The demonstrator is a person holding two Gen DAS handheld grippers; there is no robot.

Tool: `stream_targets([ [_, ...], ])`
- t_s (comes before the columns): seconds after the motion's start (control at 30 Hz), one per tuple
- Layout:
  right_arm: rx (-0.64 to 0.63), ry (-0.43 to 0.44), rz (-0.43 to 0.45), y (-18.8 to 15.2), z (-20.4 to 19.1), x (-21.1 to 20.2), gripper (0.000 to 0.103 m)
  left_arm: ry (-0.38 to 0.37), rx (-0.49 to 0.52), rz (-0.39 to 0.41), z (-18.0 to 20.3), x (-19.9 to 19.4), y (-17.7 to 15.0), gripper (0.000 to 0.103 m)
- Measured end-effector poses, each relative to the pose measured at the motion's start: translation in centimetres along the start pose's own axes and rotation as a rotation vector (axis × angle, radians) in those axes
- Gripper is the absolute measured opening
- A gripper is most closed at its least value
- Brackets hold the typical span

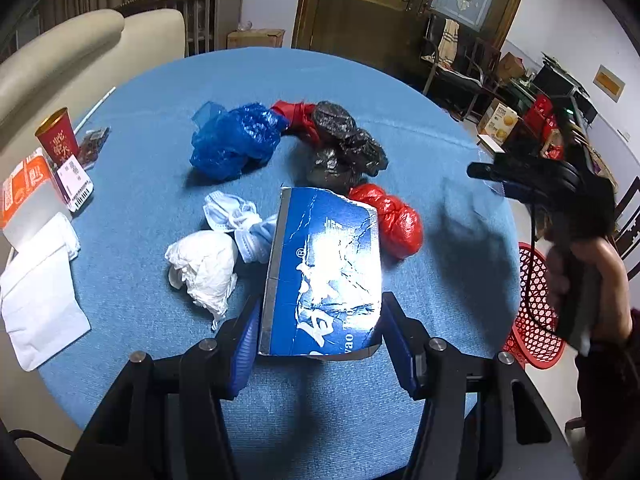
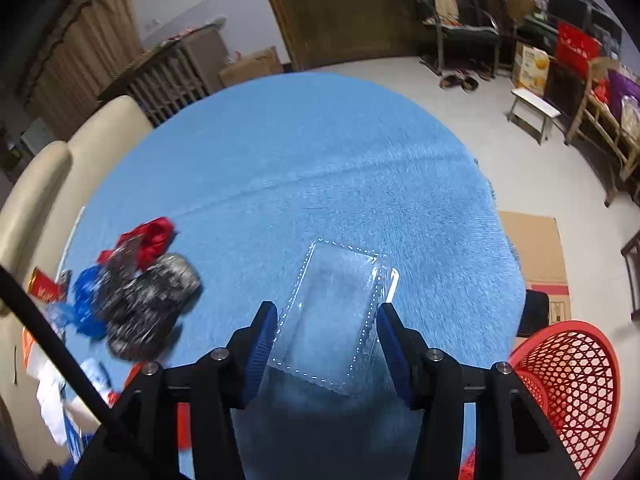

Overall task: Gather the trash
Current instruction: 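Carry both items over the red wastebasket and open both grippers to drop them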

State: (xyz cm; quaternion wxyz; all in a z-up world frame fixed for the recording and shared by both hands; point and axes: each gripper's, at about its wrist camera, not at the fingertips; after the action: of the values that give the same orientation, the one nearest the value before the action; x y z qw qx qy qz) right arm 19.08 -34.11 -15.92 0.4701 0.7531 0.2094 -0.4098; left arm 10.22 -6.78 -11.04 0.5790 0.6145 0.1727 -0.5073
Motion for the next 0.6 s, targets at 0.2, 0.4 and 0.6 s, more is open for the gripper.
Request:
stream_targets([
  [0.2, -0.047, 0.024, 0.038, -1.8, -0.1, -2.5, 0.055, 0.04, 0.036, 0.019, 1.2, -0.5, 0.1, 0.059],
  [0.4, -0.016, 0.088, 0.037, -3.0, 0.9, -3.9, 0.055, 0.115, 0.067, 0.038, 2.0, -1.1, 0.2, 0.059],
  [0.6, -0.052, 0.149, 0.047, -5.2, 0.7, -6.0, 0.055, 0.152, 0.091, 0.047, 2.7, -1.7, 0.2, 0.059],
])
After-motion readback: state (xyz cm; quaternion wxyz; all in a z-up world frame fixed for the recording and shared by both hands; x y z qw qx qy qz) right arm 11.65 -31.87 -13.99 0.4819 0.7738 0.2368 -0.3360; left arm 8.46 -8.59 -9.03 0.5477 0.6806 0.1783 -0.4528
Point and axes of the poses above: each gripper's, at about its wrist camera, not at the fingertips, and x roughly the way its jaws point, z to its right, y to its top, and after that the axes turned 2 degrees about -x, right-handed
